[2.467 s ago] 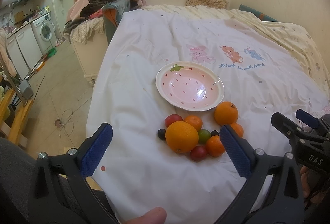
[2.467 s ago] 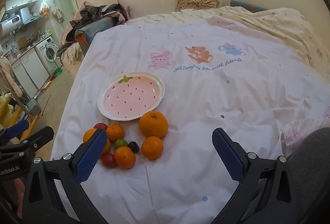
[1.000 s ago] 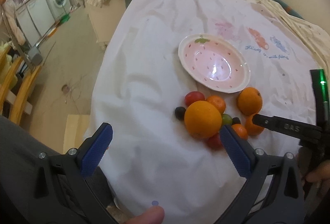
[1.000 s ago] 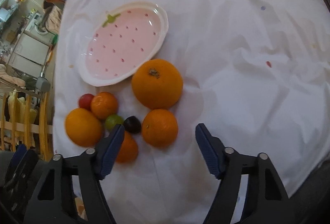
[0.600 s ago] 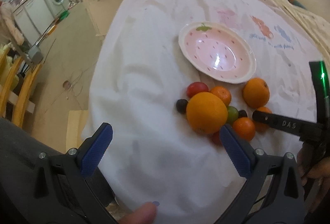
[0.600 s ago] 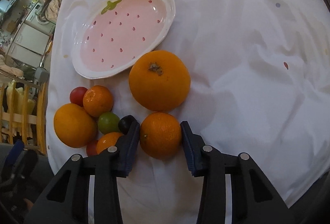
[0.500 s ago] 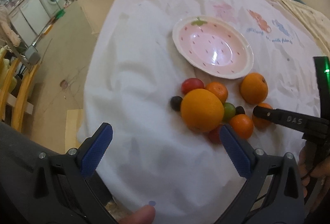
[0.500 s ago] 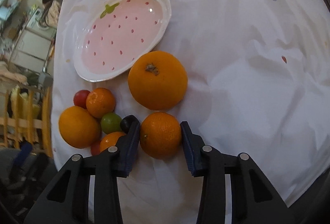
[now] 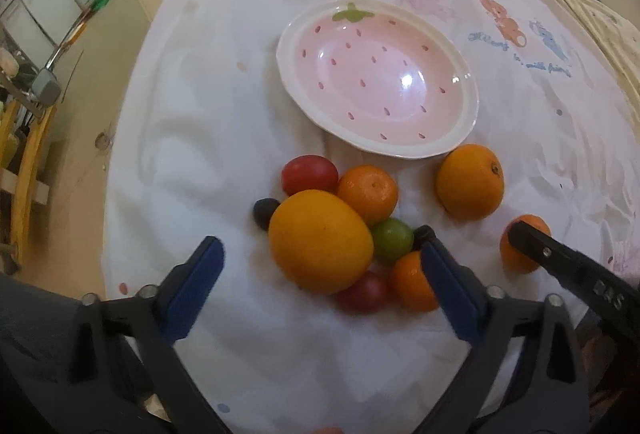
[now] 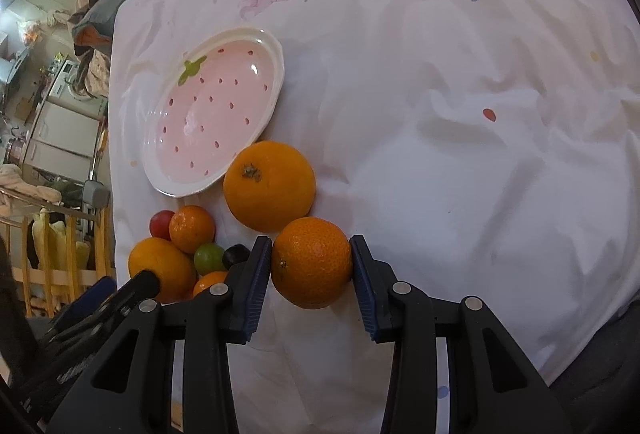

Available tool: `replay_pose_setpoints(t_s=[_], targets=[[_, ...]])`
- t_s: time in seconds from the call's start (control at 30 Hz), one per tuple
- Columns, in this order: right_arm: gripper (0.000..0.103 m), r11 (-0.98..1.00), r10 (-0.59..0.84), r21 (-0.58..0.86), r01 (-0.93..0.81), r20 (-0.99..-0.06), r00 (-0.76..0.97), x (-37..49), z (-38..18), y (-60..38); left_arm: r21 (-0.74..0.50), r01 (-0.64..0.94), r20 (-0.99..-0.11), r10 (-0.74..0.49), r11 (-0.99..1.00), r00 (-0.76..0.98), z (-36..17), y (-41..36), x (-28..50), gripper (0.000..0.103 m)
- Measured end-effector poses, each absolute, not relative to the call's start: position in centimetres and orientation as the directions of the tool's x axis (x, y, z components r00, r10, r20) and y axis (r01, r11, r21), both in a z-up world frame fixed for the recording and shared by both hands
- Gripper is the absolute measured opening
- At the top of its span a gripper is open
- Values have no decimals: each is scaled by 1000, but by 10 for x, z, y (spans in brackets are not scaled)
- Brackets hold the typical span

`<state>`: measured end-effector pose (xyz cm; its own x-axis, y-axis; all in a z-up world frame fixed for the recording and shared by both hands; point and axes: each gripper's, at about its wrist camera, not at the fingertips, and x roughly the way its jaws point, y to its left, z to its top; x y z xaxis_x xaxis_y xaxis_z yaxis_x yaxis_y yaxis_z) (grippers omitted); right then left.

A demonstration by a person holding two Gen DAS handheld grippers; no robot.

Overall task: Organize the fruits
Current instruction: 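Lift the small orange with the right tool while the left tool grasps the large orange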

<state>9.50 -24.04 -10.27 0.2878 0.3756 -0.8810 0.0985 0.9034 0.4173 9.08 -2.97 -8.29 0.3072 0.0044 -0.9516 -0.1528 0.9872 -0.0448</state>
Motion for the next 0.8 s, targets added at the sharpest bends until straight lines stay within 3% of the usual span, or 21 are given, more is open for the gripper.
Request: replay_pose_setpoints(t_s=[0.13,0.23,0.33,0.8], targets=[[41,898,386,428,97,-875,293,95,-101,-241,-53,-186,-958,3,981,286,-91,-28,99,89],[41,893,397,440,97,-870,292,95,-101,-241,-65,-224,-964,-3,972,267,-97,-21,101,73],[41,892,398,442,95,-868,297,95,-100,-241,-163,-269,-961,-91,949,261,-102,-11,99,55],[41,904,376,421,81,-869,322,94,-95,-237,-137,-238,-943,-54,962,328,-66,-12,85,51]])
